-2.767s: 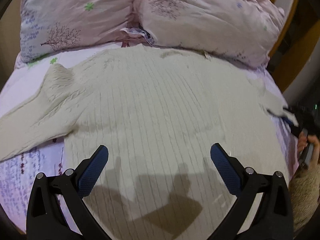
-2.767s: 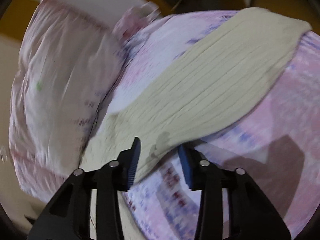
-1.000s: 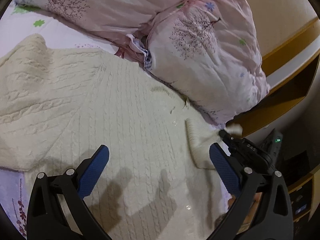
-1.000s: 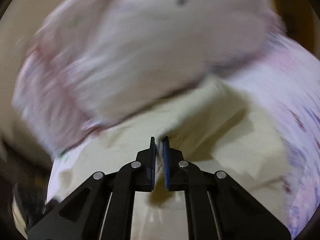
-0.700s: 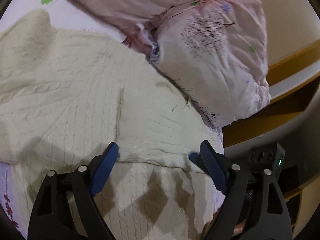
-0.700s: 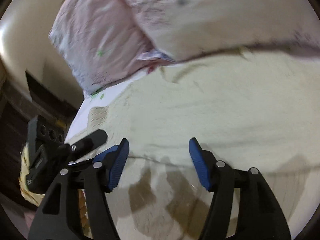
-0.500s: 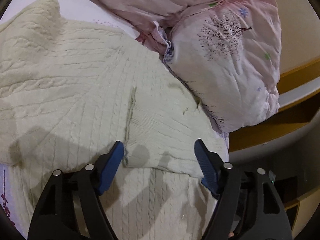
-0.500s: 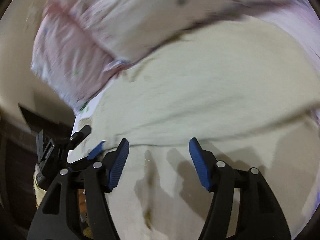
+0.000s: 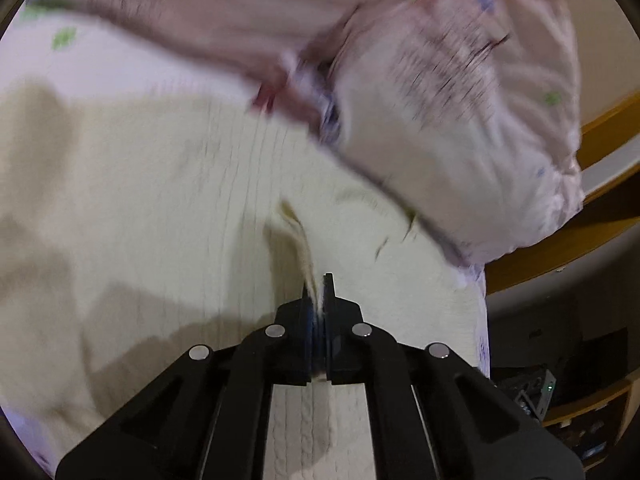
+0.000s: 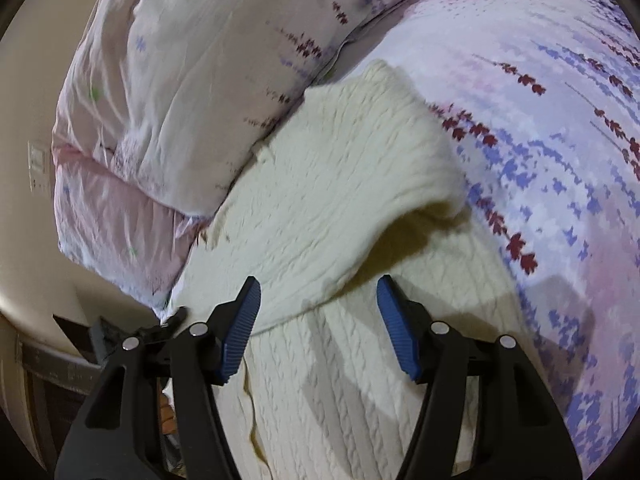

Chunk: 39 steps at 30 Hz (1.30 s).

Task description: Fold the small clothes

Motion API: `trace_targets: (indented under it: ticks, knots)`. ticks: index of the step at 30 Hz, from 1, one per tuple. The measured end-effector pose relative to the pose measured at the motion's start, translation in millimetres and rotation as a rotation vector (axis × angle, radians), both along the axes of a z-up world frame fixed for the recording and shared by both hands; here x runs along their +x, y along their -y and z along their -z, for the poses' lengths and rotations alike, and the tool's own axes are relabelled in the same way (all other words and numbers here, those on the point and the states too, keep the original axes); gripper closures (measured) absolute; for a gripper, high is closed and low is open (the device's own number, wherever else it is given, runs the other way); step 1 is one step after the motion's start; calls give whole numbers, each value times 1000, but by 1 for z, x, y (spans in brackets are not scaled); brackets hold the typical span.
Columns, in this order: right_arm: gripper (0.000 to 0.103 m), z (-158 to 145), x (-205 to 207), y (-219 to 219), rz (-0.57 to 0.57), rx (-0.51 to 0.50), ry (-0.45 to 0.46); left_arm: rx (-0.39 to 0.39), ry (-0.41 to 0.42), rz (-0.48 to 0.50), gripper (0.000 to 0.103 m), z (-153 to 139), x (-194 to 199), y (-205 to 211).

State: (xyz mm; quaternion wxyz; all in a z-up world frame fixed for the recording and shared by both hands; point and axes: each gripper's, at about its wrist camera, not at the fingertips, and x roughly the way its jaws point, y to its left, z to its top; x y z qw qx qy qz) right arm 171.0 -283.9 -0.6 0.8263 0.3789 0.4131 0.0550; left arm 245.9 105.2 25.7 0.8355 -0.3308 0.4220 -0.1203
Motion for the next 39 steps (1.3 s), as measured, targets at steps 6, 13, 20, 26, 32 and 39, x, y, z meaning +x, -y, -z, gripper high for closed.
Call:
trace_targets:
  ticks: [6, 13, 20, 26, 32, 39]
  knots:
    - [50, -3, 4, 7, 63, -17, 31, 72, 19, -114, 100, -5, -3, -41]
    - [98, -2, 9, 3, 194, -180, 16, 77, -84, -89, 100, 26, -4, -39]
    - [55, -26, 0, -26, 87, -273, -21, 69, -62, -82, 87, 16, -21, -44]
    - [55, -52, 16, -124, -246, -437, 72, 76, 27, -142, 36, -7, -82, -78]
    - [57, -35, 49, -224, -486, -645, 85, 44, 25, -358, 36, -7, -167, -151]
    - [52, -1, 73, -276, -581, -813, 39, -18, -3, -629, 36, 7, -226, -220]
